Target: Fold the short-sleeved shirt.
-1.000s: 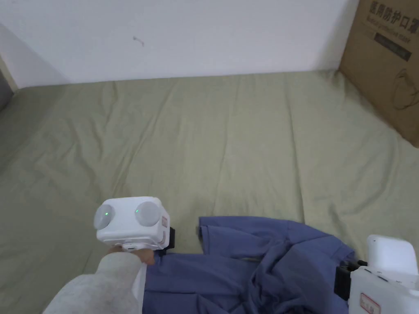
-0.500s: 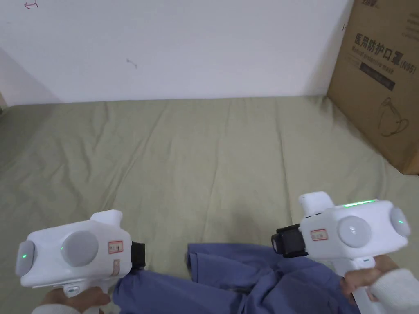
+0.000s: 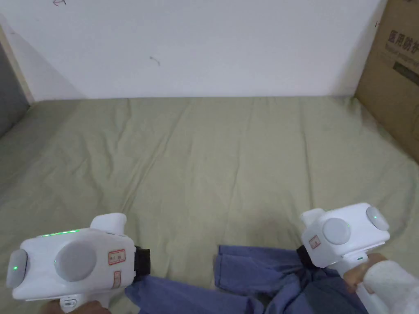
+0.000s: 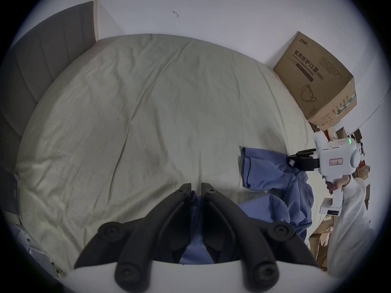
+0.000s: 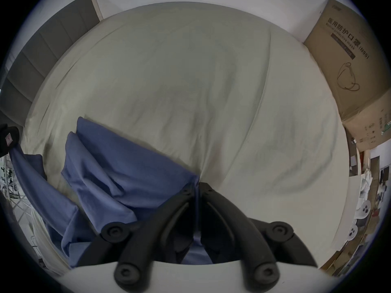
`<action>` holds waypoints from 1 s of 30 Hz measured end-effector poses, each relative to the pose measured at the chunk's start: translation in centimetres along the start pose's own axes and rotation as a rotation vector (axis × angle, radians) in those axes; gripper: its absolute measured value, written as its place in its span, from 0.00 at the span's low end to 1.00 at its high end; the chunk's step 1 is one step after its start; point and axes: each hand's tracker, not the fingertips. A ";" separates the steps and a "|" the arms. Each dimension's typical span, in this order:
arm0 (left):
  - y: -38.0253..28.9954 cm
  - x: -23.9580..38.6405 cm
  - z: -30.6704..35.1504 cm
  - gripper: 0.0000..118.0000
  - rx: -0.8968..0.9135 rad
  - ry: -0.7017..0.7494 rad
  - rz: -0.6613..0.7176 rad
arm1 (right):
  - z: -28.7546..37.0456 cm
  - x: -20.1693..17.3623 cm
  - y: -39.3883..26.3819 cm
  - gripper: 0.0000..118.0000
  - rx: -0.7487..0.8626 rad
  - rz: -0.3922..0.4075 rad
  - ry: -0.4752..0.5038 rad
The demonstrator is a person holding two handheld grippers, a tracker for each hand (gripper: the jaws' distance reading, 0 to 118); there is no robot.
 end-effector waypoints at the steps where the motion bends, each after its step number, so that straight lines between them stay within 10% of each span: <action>1: 0.0 -0.1 0.3 0.06 0.001 -0.003 0.003 | 0.2 0.1 0.0 0.02 0.004 -0.026 -0.003; 19: 5.3 -2.2 17.1 0.06 0.301 0.117 -0.065 | 32.2 11.9 -1.6 0.02 0.559 -0.397 -0.060; 30: 11.3 -1.6 26.1 0.06 0.487 0.181 -0.117 | 40.7 11.9 1.5 0.02 0.693 -0.427 0.009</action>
